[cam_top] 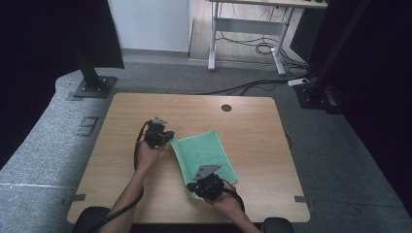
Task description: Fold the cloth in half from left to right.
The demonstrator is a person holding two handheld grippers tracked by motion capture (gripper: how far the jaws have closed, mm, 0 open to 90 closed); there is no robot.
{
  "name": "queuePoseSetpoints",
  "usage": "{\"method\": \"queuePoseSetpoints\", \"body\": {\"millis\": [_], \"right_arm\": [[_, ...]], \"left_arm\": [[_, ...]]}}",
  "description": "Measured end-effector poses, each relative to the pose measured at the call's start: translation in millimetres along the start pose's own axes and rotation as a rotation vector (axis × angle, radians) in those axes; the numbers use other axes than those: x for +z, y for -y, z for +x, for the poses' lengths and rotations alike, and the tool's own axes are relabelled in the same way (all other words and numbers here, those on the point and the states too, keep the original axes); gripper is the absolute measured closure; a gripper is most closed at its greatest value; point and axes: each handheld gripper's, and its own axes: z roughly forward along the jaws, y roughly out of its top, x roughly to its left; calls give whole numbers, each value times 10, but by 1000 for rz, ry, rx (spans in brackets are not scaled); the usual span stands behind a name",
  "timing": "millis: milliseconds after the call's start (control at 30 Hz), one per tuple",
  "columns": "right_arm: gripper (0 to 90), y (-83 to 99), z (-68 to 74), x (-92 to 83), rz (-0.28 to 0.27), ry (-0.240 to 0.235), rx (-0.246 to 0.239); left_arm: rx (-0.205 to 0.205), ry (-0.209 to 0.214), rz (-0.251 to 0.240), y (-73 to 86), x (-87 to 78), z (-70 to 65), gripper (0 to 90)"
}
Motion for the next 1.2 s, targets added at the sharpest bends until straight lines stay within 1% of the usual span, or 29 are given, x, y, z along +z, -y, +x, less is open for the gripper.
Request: {"method": "queuePoseSetpoints", "body": {"millis": [300, 367, 433, 533, 600, 700, 833, 1033, 1200], "right_arm": [[869, 161, -167, -220, -17, 56, 34], [869, 199, -207, -266, -20, 67, 45], [869, 231, -240, -301, -23, 75, 52], [869, 288, -287, -360, -25, 88, 67], [869, 320, -317, -395, -25, 94, 74], [869, 365, -359, -444, -28, 102, 91], [869, 415, -405, -511, -32, 117, 101], [869, 498, -483, -605, -37, 144, 123], [869, 569, -544, -666, -38, 162, 144]], "left_arm": [[57, 0, 11, -166, 234, -205, 869], [76, -1, 15, -208, 286, -260, 868], [80, 5, 11, -240, 320, -299, 868], [97, 9, 10, -298, 378, -365, 868], [99, 17, 3, -329, 415, -407, 868], [116, 20, 2, -371, 478, -472, 868], [134, 24, 3, -425, 546, -547, 868], [139, 36, -4, -499, 624, -631, 867], [152, 43, 3, -554, 707, -701, 866]]}}
